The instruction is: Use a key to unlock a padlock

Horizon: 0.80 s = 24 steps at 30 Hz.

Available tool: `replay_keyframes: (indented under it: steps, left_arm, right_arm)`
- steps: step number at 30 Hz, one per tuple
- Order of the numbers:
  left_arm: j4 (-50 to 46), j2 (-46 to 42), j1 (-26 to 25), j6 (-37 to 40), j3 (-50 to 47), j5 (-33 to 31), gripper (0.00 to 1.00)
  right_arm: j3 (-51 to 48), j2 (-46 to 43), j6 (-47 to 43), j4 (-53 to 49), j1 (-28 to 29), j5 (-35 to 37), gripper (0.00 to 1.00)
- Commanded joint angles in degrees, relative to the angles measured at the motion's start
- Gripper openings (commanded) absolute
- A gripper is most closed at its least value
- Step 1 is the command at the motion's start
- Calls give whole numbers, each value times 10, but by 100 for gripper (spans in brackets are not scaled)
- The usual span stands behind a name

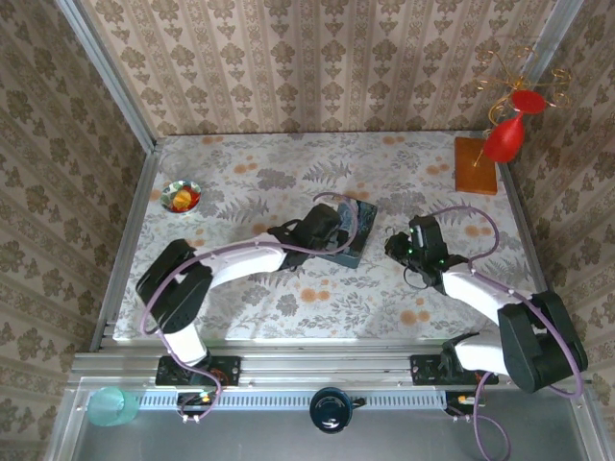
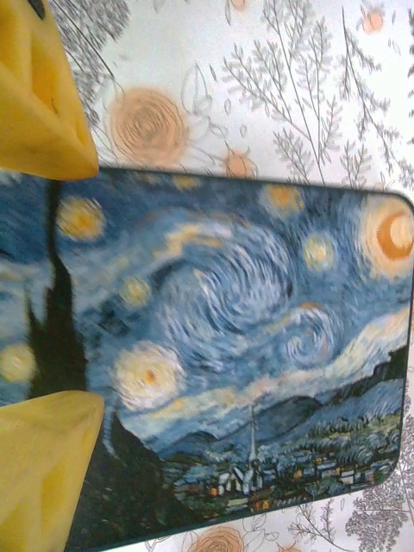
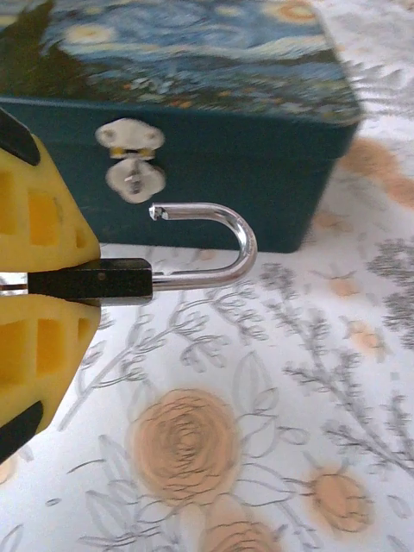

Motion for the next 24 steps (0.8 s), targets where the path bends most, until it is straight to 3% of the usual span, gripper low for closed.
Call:
replay_keyframes:
  steps: [1,5,10,14,18,20,24]
  left_arm:
    - [5,-59,27,-1,-44,12,68]
    - [43,-118,58,2,-119,11,69]
    - [61,-191,105,5,-205,8,70]
    - [52,-254,157,17,-254,-5,89]
    - [23,-312,215,53,-273,-17,89]
    - [1,-338,246,86,-274,-49,99]
    - [21,-362,325,152,-295,-111,100]
  right_arm:
    - [-17,-13,-40,-54,-1,-53,0]
    - [-19,-6,-59,-62,-1,-88,5]
    - [-8,-9,-91,-102,-1,-64,33]
    - [17,-37,-134,-158,-9,-7,54]
    - [47,-79,-166,-191,-25,51,58]
    - [61,-98,-194,-187,-28,95,59]
    - [76,-105,-265,-139,-32,190,64]
